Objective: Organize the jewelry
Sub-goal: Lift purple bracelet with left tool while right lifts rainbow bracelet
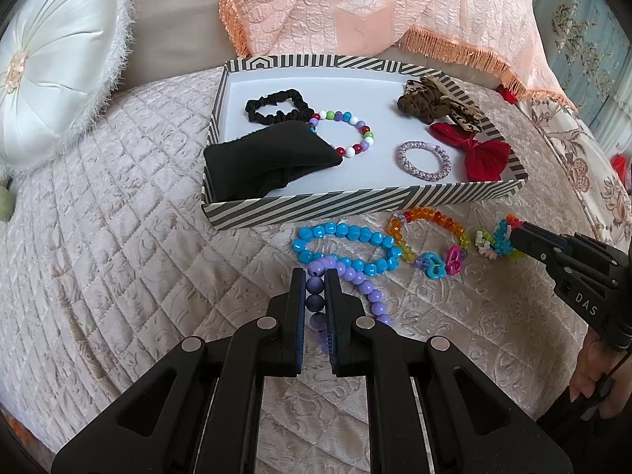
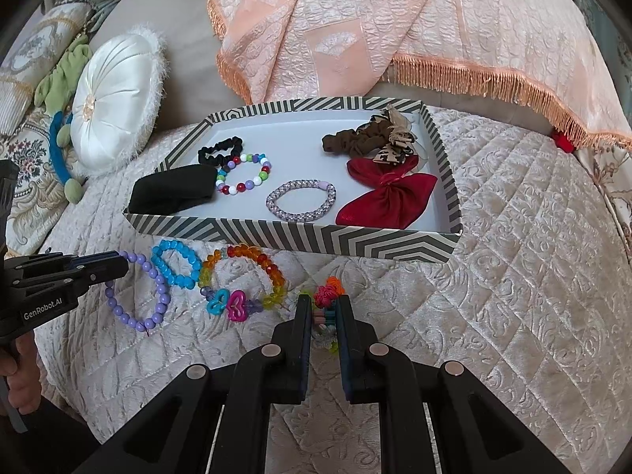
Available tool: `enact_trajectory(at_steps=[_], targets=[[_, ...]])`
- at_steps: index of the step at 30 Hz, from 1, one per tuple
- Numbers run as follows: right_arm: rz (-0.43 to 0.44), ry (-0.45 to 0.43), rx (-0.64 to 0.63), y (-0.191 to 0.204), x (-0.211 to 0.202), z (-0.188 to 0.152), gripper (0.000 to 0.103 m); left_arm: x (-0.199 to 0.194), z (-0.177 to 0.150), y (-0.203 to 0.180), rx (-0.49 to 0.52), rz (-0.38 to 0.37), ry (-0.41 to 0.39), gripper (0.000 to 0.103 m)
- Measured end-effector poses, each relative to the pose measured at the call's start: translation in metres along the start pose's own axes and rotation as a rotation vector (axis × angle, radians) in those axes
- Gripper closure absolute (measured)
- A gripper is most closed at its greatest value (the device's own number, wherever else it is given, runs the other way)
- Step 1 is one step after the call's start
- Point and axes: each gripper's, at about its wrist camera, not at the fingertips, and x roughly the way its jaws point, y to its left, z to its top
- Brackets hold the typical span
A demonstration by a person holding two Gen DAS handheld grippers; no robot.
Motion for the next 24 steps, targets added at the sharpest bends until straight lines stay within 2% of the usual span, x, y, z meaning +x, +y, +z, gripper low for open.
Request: enact_trajectory(at_steps=[13,24], targets=[[-0.005,-0.003,-0.006,0.0001,-0.0004,-0.0004,0.092,-0.0001,0.0009,0.0001,0.009,0.031,-0.004,0.095],[-0.009,-0.003,-0.009,0.0005,-0.0008,0.0001,0.092,-0.0014,0.0016,-0.0036,0.022,0.019,-0.012,0.095]])
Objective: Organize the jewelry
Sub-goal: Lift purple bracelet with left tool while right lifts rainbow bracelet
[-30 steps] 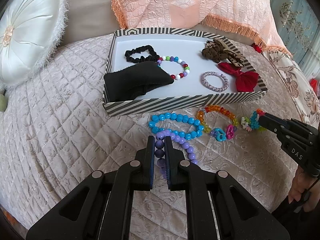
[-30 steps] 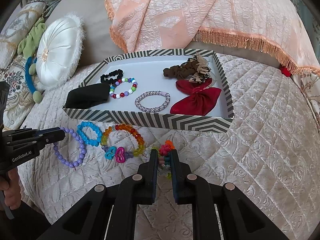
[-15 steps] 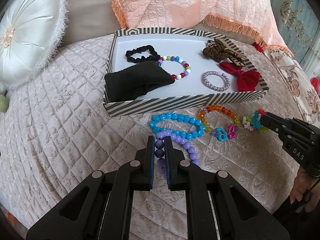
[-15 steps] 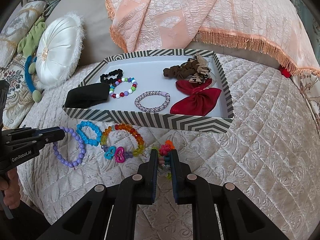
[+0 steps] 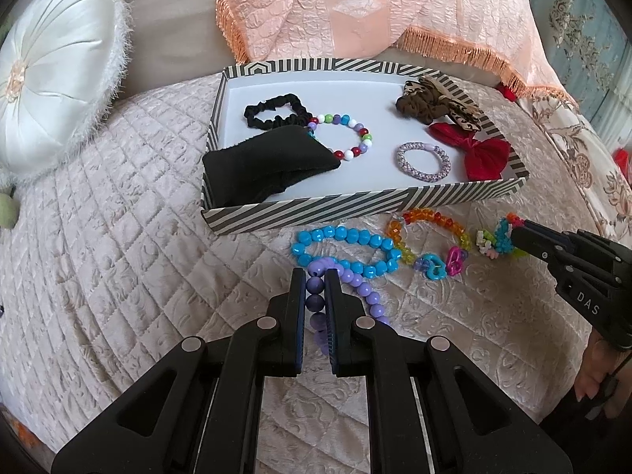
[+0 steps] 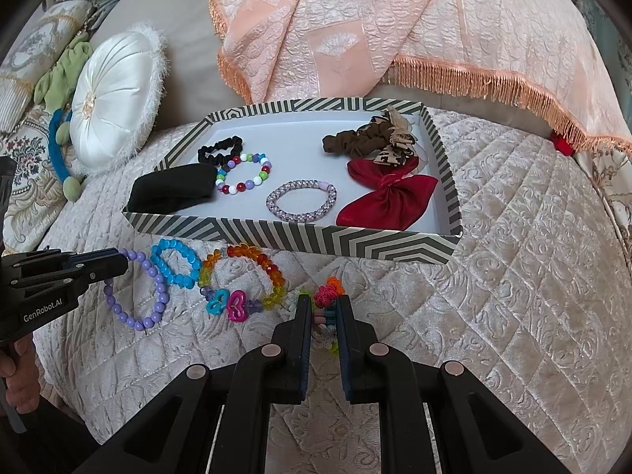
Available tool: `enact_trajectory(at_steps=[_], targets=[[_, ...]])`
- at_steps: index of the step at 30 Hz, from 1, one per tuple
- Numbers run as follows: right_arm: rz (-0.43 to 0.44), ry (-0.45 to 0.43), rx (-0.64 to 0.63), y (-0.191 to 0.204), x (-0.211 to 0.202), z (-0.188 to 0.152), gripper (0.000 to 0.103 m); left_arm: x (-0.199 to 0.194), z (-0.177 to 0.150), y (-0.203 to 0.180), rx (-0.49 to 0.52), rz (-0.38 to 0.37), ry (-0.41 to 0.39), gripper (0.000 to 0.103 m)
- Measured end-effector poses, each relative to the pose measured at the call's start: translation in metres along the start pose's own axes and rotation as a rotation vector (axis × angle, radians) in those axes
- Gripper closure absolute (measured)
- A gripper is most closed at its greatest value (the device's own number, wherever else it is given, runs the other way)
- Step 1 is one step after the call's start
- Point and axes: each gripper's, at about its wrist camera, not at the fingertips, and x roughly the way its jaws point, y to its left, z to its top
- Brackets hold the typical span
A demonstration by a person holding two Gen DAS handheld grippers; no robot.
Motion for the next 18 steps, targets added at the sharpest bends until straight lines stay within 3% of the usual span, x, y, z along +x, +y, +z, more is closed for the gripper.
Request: enact_trajectory(at_steps=[18], targets=[[-0.012,0.004,-0.008,-0.0002,0.0010,-0.0002,0.092,0.0003,-0.0002,0.0004,0.002,0.007,0.001,0.095]])
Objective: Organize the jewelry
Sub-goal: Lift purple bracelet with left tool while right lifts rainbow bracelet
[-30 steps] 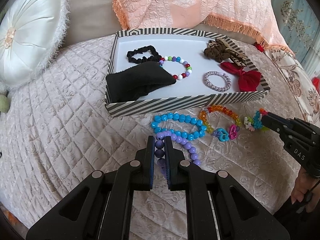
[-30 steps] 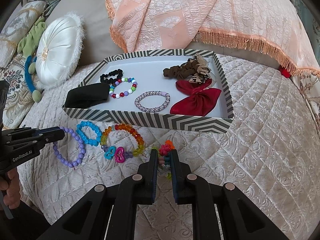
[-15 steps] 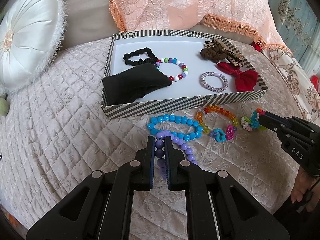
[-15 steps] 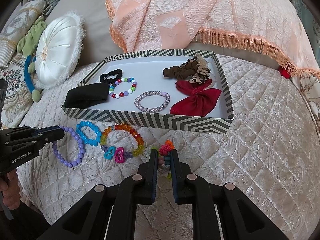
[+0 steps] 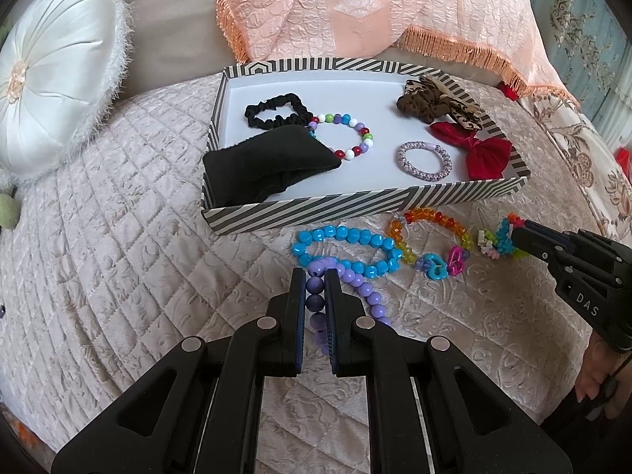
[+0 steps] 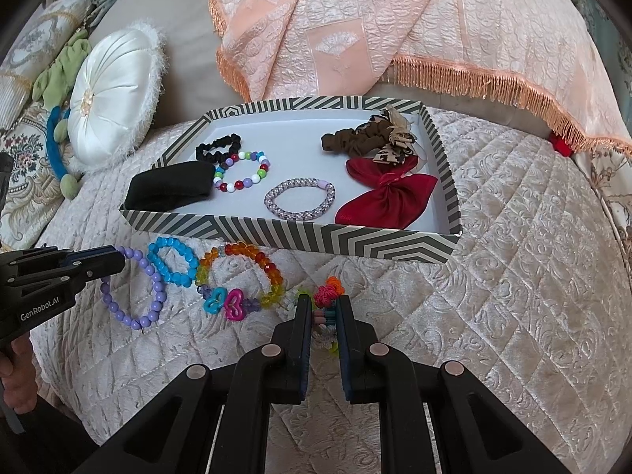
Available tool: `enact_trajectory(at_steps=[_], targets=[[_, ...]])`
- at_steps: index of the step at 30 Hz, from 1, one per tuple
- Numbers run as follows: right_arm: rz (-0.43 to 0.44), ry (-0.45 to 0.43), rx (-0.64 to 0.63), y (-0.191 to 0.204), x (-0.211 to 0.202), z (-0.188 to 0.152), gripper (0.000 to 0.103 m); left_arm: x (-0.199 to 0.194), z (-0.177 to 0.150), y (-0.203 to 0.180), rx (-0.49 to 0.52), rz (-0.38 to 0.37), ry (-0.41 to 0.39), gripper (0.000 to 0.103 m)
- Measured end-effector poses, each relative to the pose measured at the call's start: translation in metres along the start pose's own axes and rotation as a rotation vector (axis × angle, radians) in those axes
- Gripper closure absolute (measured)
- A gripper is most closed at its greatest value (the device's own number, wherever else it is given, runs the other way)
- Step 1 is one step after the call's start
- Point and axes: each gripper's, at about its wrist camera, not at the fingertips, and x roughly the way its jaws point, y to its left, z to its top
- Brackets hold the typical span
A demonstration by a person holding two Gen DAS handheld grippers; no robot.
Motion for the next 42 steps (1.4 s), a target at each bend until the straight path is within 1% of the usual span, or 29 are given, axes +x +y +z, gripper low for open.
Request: enact_trajectory(at_steps=[16,32,38,42], targets=[[-0.009,-0.004,-0.009,0.001,0.000,0.001,0.092,0.000,0.000,-0.001,0.005,0.003,0.000,0.095],[-0.024,-0.027,-0.034,0.007,-0.005,0.003,0.092,-0.002,0.000,-0.003,0.013,0.000,-0.002,0.095],[-0.017,-0.056,-0.034,0.007,-0.012,0.005,0.092,-0.002,0.000,-0.004,0.015,0.001,0.001,0.095],[-0.011,-0.106,-0.035,0.006,-0.024,0.010,0.092,-0.011,0.002,-0.005,0.020,-0.027,-0.019,0.095]])
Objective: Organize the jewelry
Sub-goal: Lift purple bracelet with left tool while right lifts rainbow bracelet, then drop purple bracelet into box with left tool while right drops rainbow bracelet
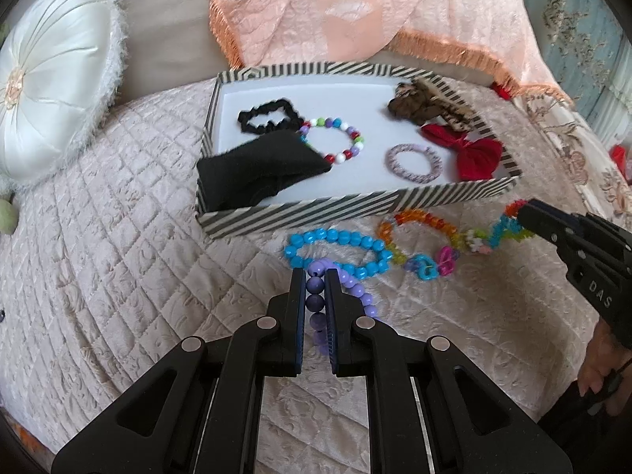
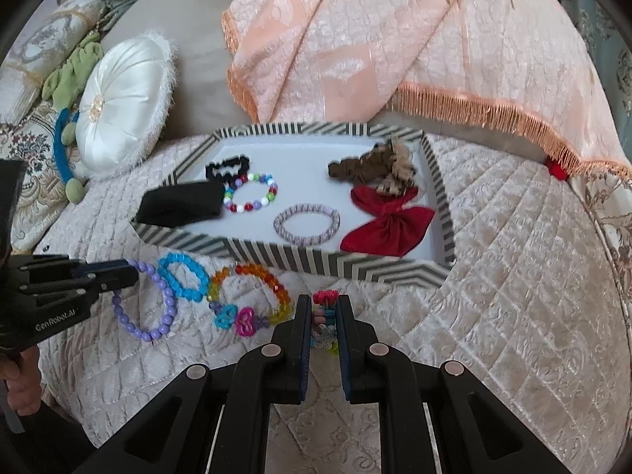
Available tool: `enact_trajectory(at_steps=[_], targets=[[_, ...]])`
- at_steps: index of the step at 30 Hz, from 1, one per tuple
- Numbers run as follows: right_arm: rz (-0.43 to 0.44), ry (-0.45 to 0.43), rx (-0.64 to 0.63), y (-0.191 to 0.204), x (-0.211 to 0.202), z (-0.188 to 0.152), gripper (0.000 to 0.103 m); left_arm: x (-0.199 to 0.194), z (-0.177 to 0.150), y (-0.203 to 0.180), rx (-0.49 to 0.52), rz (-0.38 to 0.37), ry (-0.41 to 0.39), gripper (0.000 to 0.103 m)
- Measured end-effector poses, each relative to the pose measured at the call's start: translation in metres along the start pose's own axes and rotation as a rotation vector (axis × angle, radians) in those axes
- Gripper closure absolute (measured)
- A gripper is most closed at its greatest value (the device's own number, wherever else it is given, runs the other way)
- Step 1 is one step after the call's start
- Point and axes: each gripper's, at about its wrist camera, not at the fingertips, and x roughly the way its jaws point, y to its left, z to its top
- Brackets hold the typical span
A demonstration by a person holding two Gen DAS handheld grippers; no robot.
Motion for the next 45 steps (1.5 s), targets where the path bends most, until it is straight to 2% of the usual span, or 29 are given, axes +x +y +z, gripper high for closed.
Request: enact_trajectory(at_steps=[4,9,12,16,22,25,29,33,36,42,44,45], targets=[[0.001,-0.071,0.018,-0.006,-0.015,0.013,0.092,-0.022,0.013,-0.002,0.008,-0.050,-0.060,0.095],[0.013,-0.103,0.043,-0.012,-0.021,0.036,0.092,-0.045,0.041,-0.001,-0.017,-0.087,-0.123,0.095],[0.021,-0.118,0.043,-0.012,-0.020,0.054,0.092,-0.049,0.064,-0.001,-0.026,-0.076,-0.151,0.095],[0.034,-0.111,0.053,-0.012,-0.002,0.080,0.092,-0.031,0.100,0.001,-0.046,-0.046,-0.160,0.095],[0.076,-0.075,0.113,-0.020,0.043,0.105,0.092,0.020,0.148,0.002,-0.084,0.003,-0.152,0.095],[0.098,-0.052,0.133,-0.023,0.067,0.112,0.092,0.050,0.167,0.003,-0.119,-0.015,-0.137,0.095],[0.124,-0.037,0.152,-0.026,0.091,0.116,0.092,0.086,0.179,0.001,-0.132,-0.097,-0.094,0.095],[0.143,0.007,0.170,-0.030,0.117,0.113,0.092,0.121,0.175,0.012,-0.154,-0.014,-0.042,0.095],[0.149,0.039,0.186,-0.035,0.130,0.109,0.092,0.133,0.171,0.021,-0.169,0.021,-0.009,0.095],[0.142,0.075,0.233,-0.043,0.141,0.105,0.091,0.129,0.167,0.029,-0.181,0.052,-0.011,0.094],[0.151,0.074,0.247,-0.045,0.139,0.104,0.088,0.127,0.166,0.029,-0.179,0.049,-0.016,0.091],[0.155,0.071,0.250,-0.046,0.138,0.104,0.078,0.127,0.165,0.027,-0.170,0.055,-0.017,0.088]])
